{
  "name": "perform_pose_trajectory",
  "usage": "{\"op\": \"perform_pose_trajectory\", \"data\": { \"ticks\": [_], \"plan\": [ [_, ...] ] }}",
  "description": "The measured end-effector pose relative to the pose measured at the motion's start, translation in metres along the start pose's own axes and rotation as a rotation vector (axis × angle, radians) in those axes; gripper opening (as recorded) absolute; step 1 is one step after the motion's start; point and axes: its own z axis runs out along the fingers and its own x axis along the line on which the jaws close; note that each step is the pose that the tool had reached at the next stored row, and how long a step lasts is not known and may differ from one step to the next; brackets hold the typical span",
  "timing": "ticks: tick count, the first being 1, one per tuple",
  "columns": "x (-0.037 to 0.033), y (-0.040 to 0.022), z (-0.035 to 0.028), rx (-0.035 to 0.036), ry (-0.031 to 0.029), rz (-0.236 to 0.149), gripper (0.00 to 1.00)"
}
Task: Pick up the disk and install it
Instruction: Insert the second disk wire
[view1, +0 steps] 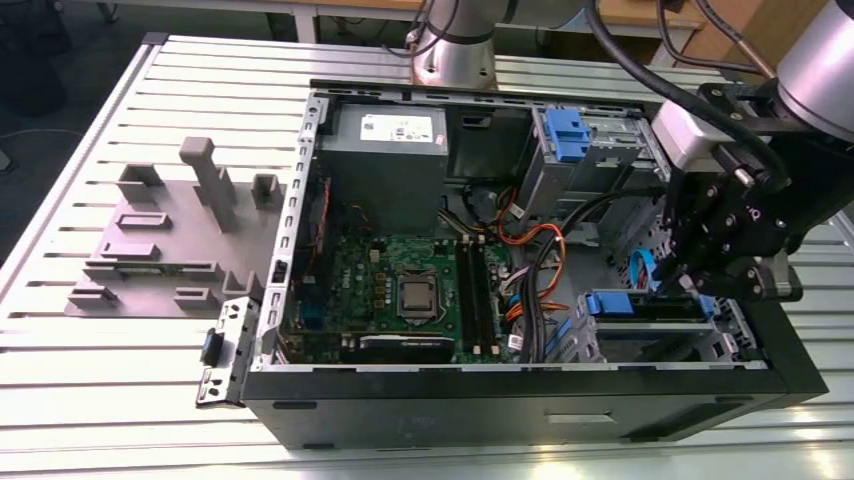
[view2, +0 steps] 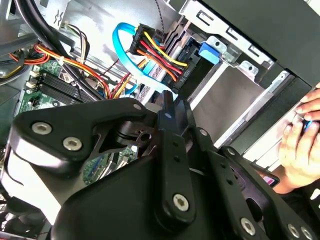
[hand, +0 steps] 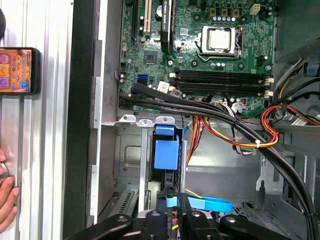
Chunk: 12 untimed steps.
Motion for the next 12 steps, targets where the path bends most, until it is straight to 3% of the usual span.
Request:
{"op": "perform_pose_trajectory", "data": {
  "ticks": [2,4,12],
  "plan": [
    [0.0000,0.0000,-0.0001,0.0000,0.0001,0.000,0.22],
    [0.0000,0.0000,-0.0001,0.0000,0.0001,0.000,0.11],
    [0.0000,0.0000,-0.0002,0.0000,-0.0002,0.000,0.11]
  ]
}}
